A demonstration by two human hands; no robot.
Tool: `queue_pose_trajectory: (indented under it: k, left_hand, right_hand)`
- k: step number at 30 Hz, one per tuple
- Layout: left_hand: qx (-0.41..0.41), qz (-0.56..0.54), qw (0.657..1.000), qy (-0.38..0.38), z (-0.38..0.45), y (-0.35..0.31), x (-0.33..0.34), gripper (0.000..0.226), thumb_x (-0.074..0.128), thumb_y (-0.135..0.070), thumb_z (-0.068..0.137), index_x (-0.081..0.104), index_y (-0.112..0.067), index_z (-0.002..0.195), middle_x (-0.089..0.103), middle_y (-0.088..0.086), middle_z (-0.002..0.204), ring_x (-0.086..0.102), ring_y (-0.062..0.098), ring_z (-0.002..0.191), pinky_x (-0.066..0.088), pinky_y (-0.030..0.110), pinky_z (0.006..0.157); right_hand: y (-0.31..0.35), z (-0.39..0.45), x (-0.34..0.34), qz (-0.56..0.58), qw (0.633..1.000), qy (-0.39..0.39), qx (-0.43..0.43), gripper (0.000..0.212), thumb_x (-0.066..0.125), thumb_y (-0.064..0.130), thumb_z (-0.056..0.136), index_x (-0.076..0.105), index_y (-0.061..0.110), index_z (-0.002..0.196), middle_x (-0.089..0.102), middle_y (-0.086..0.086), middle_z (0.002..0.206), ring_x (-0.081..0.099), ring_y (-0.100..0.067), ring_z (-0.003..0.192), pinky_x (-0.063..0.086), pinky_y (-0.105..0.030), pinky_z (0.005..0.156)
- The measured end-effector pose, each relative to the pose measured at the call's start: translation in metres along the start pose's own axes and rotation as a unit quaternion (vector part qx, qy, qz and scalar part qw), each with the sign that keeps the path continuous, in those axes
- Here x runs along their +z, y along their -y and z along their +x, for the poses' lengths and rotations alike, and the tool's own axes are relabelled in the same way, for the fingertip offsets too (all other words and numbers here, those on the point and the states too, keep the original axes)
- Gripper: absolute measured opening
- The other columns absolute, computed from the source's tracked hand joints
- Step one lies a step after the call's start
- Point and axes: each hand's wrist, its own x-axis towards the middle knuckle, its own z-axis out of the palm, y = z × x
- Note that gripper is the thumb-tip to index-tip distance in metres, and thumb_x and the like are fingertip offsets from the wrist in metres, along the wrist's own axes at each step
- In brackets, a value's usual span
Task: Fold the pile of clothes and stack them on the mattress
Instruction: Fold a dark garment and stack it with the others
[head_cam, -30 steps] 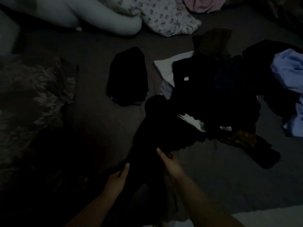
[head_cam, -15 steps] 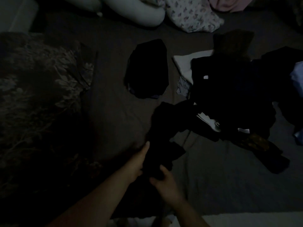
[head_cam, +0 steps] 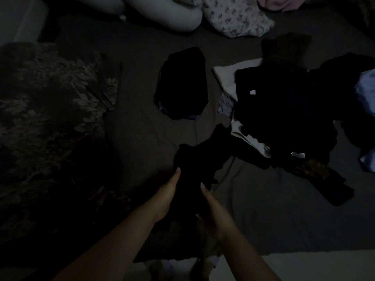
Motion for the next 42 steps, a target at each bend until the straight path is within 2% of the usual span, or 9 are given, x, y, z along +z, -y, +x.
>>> queue_pose_trajectory:
  k: [6, 14, 21, 26, 29, 31, 36, 39, 42]
  left_hand:
    - [0.081, 0.088, 0.972, -0.202, -0.012, -0.016, 0.012, 0.044, 0.052, -0.042, 0.092, 0.051, -0.013, 0.126, 0.061, 0.007, 0.116, 0.058, 0.023, 0.104, 0.044, 0.037, 0.1]
    - [0.031, -0.145, 0.987, -0.061, -0.042, -0.035, 0.01, 0.023, 0.058, -0.02, 0.091, 0.067, -0.007, 0.108, 0.072, 0.004, 0.076, 0.068, 0.016, 0.067, 0.054, 0.027, 0.062]
    - [0.028, -0.388, 0.921, 0.01, -0.053, -0.034, -0.016, 0.033, 0.052, -0.03, 0.083, 0.073, -0.006, 0.077, 0.071, 0.012, 0.086, 0.07, 0.027, 0.072, 0.058, 0.042, 0.066]
    - [0.068, -0.433, 0.898, 0.031, -0.061, -0.055, -0.016, 0.03, 0.054, -0.033, 0.079, 0.071, -0.01, 0.071, 0.071, 0.01, 0.079, 0.07, 0.027, 0.071, 0.058, 0.045, 0.062]
    - [0.088, -0.114, 0.952, -0.271, -0.05, -0.052, -0.032, 0.057, 0.066, -0.025, 0.07, 0.058, -0.006, 0.123, 0.06, 0.018, 0.122, 0.061, 0.029, 0.108, 0.051, 0.04, 0.092]
    - [0.243, 0.21, 0.84, -0.437, -0.041, -0.036, -0.043, 0.074, 0.065, -0.023, 0.08, 0.031, -0.007, 0.144, 0.039, 0.018, 0.142, 0.039, 0.031, 0.13, 0.03, 0.033, 0.109]
    - [0.308, 0.617, 0.724, -0.031, -0.032, -0.006, -0.022, 0.075, 0.06, -0.032, 0.08, 0.027, -0.025, 0.147, 0.038, -0.005, 0.145, 0.029, 0.015, 0.138, 0.019, 0.036, 0.116]
    - [0.285, 0.565, 0.773, -0.048, -0.025, -0.006, -0.016, 0.048, 0.06, -0.011, 0.083, 0.049, -0.02, 0.129, 0.059, 0.001, 0.122, 0.056, 0.02, 0.112, 0.045, 0.032, 0.094]
    - [0.333, 0.569, 0.744, -0.109, -0.03, -0.016, -0.016, 0.034, 0.055, -0.005, 0.084, 0.059, -0.017, 0.116, 0.062, 0.003, 0.114, 0.058, 0.021, 0.102, 0.048, 0.032, 0.083]
  right_hand:
    - [0.041, 0.003, 0.006, -0.095, 0.972, -0.09, -0.197, 0.018, 0.065, -0.001, 0.082, 0.055, 0.014, 0.086, 0.064, -0.004, 0.083, 0.061, -0.011, 0.07, 0.05, -0.02, 0.059]
    - [0.02, -0.019, 0.025, -0.392, 0.877, 0.165, -0.224, 0.035, 0.058, -0.01, 0.08, 0.063, 0.025, 0.082, 0.064, 0.005, 0.101, 0.059, 0.003, 0.096, 0.04, -0.013, 0.09]
    - [0.0, 0.01, -0.011, -0.589, 0.757, 0.061, -0.277, 0.089, 0.078, 0.031, 0.058, 0.043, 0.008, 0.137, 0.045, -0.004, 0.132, 0.04, -0.012, 0.123, 0.032, -0.022, 0.104]
    - [-0.003, 0.016, 0.008, -0.594, 0.766, -0.022, -0.246, 0.04, 0.066, 0.026, 0.086, 0.06, 0.008, 0.121, 0.067, -0.009, 0.114, 0.062, -0.025, 0.106, 0.043, -0.021, 0.076]
    - [0.009, 0.02, 0.009, -0.554, 0.784, -0.059, -0.275, 0.045, 0.059, 0.008, 0.088, 0.05, 0.002, 0.132, 0.058, -0.011, 0.128, 0.054, -0.024, 0.12, 0.037, -0.019, 0.094]
    - [0.016, 0.02, 0.009, -0.582, 0.756, -0.026, -0.298, 0.047, 0.058, 0.003, 0.087, 0.048, 0.003, 0.133, 0.054, -0.011, 0.131, 0.051, -0.024, 0.122, 0.03, -0.011, 0.093]
    - [0.027, 0.017, 0.02, -0.584, 0.759, 0.095, -0.272, 0.041, 0.06, -0.004, 0.08, 0.06, 0.005, 0.119, 0.063, -0.004, 0.116, 0.056, -0.012, 0.109, 0.036, -0.007, 0.088]
    - [0.036, 0.009, 0.015, -0.564, 0.781, 0.113, -0.245, 0.033, 0.064, -0.002, 0.075, 0.055, 0.017, 0.101, 0.061, 0.002, 0.098, 0.058, -0.011, 0.093, 0.042, -0.011, 0.075]
    - [0.042, 0.003, -0.007, -0.735, 0.649, 0.065, -0.186, 0.038, 0.065, 0.02, 0.081, 0.05, 0.018, 0.115, 0.062, -0.005, 0.109, 0.061, -0.023, 0.103, 0.047, -0.026, 0.08]
